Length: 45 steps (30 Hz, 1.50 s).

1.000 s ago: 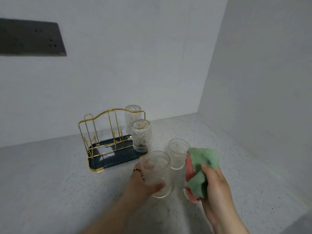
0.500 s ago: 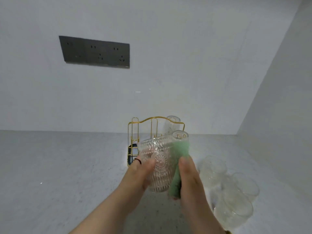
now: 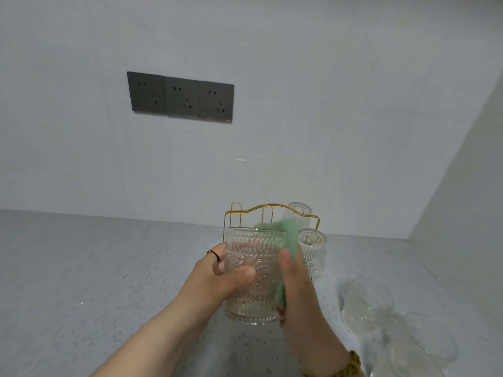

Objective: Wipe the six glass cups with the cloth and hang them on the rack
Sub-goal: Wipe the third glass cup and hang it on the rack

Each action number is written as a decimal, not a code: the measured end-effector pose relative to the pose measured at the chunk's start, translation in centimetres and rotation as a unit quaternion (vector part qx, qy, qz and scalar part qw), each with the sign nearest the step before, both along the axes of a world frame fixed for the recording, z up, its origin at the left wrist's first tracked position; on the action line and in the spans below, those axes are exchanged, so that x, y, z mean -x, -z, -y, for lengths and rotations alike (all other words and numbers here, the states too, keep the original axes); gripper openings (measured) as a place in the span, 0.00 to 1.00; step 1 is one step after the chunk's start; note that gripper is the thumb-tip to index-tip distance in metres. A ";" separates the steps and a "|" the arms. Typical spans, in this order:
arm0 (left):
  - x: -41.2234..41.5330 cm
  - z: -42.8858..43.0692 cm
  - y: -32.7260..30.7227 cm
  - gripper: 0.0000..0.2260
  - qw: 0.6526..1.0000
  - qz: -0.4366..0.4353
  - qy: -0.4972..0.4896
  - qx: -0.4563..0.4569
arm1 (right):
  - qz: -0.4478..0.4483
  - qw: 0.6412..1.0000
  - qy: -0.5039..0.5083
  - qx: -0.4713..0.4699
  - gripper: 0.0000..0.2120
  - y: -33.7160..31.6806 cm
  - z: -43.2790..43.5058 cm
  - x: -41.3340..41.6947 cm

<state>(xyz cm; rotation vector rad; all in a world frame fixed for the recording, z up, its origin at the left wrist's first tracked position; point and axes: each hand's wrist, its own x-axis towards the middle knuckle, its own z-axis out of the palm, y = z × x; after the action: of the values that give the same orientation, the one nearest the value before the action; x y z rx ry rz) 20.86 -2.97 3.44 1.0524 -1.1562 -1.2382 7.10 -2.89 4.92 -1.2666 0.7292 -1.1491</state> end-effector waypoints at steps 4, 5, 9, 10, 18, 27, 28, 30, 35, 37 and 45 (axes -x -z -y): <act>0.4 0.4 -0.1 0.56 1.000 0.002 0.024 -0.003 | 0.137 0.987 -0.032 -0.074 0.23 -0.4 0.6 -0.2; 0.5 0.4 0.1 0.53 1.000 -0.012 0.024 -0.010 | 0.134 0.988 -0.019 -0.073 0.23 -0.3 0.8 -0.3; 1.4 0.7 0.8 0.26 0.997 -0.021 -0.068 -0.001 | 0.031 0.993 0.106 -0.033 0.21 0.9 1.1 -0.4; 1.7 0.6 1.0 0.19 0.995 -0.009 -0.098 0.011 | -0.004 0.990 0.140 -0.020 0.23 1.0 1.1 -0.5; 2.8 -0.3 0.4 0.14 0.994 0.016 -0.106 0.030 | -0.139 0.959 0.220 0.109 0.35 1.3 0.4 -3.0; 1.5 -0.3 0.0 0.26 0.991 -0.113 0.040 -0.057 | 0.114 0.991 0.016 -0.067 0.22 0.6 0.8 -0.7; 1.7 -0.2 -0.1 0.26 0.995 -0.082 0.011 -0.053 | 0.129 0.989 0.027 -0.073 0.22 0.8 0.9 -0.8; 1.9 0.2 -0.3 0.22 0.997 -0.017 -0.077 -0.026 | 0.112 0.989 0.073 -0.066 0.22 1.0 1.3 -0.9; 2.4 -0.5 -0.2 0.12 0.988 0.041 -0.146 0.024 | -0.039 0.987 0.154 0.031 0.35 0.8 1.5 -1.2; 2.9 -0.7 -0.4 0.18 0.991 0.065 -0.117 0.031 | -0.080 0.980 0.168 0.075 0.36 0.7 1.4 -1.5; 1.6 -0.1 0.3 0.36 0.997 -0.062 0.008 -0.033 | -0.087 0.982 0.144 0.082 0.34 1.2 0.9 -1.1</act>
<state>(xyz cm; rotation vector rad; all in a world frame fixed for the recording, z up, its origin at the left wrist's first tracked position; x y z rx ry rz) 19.26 -2.90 3.17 1.0024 -1.0366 -1.3436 8.25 -3.78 3.75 -1.4447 0.9888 -1.3666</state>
